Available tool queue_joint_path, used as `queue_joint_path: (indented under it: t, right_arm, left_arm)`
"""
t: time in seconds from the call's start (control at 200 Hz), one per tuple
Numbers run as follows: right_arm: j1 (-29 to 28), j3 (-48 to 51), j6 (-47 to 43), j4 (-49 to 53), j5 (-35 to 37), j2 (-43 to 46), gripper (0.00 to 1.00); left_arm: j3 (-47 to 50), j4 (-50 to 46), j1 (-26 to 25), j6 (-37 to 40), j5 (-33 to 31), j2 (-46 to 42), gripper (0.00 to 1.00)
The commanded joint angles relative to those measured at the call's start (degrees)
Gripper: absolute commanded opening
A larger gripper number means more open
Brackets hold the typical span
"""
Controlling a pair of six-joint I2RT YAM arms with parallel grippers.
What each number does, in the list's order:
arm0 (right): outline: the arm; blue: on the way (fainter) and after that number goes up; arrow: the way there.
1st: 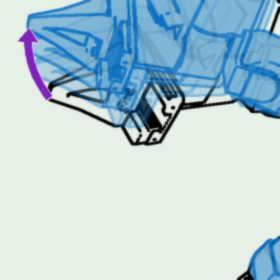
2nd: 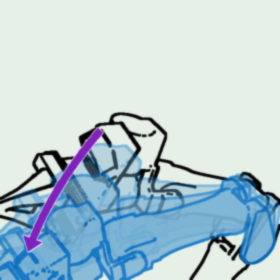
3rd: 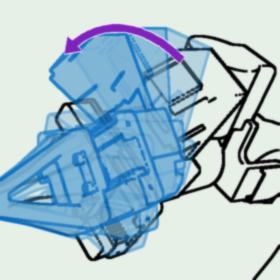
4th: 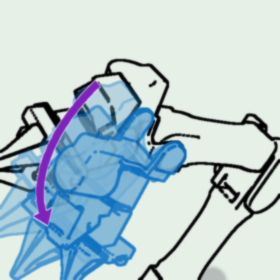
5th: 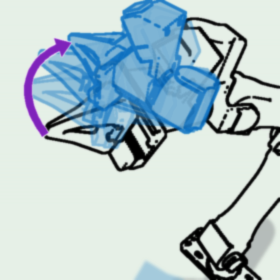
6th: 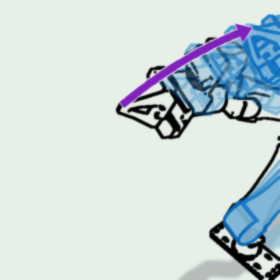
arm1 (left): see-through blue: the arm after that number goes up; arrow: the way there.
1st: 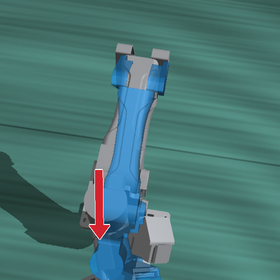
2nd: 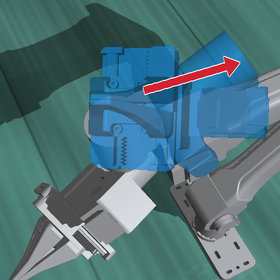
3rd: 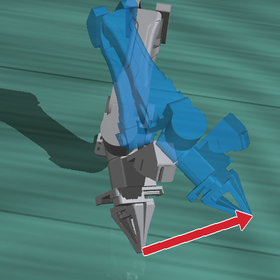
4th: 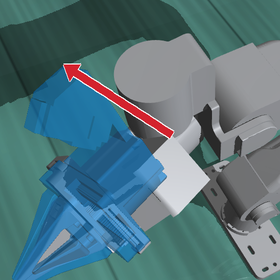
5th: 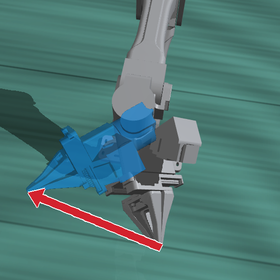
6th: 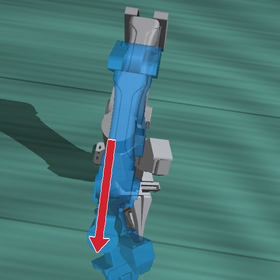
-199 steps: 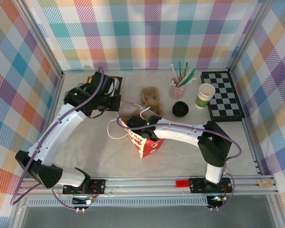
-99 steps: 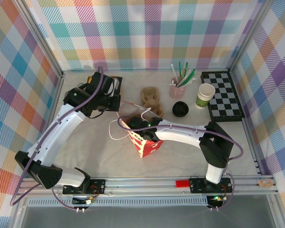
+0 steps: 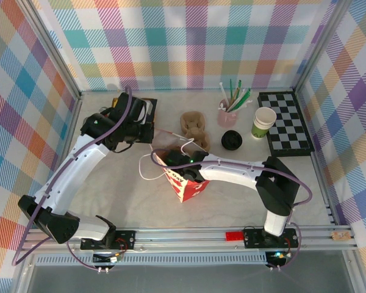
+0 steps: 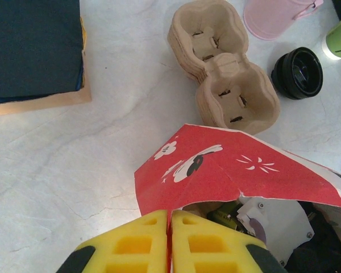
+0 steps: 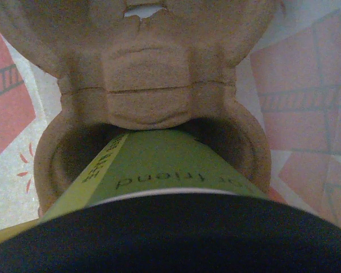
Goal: Pack the takeout coffee
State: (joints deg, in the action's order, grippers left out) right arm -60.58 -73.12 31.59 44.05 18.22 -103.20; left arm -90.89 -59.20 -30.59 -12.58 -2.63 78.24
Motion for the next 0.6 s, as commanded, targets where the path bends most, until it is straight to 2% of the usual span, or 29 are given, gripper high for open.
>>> queue_joint_path:
  t: [0.0, 0.085, 0.185, 0.455, 0.595]
  right_arm:
    - [0.65, 3.62, 1.85, -2.41, -0.99, -7.19, 0.46]
    - [0.7, 2.67, 1.16, -1.61, -1.19, -7.28, 0.46]
    - [0.64, 1.79, 0.37, -1.24, -1.59, -7.78, 0.46]
    - [0.8, 0.04, -2.08, -1.18, -3.45, -9.9, 0.46]
    - [0.85, -0.72, -3.25, -1.26, -4.21, -10.52, 0.46]
  left_arm:
    - [0.93, 1.63, -0.09, -0.61, -2.05, -1.38, 0.16]
    - [1.13, 1.37, -0.09, -0.78, -2.49, -0.98, 0.28]
    - [1.09, 1.53, -0.09, -0.85, -2.11, -0.75, 0.36]
    - [-0.54, 1.29, -0.09, -0.53, -2.13, 0.02, 0.53]
    - [-1.04, 1.37, -0.09, -0.35, -2.51, 0.75, 0.56]
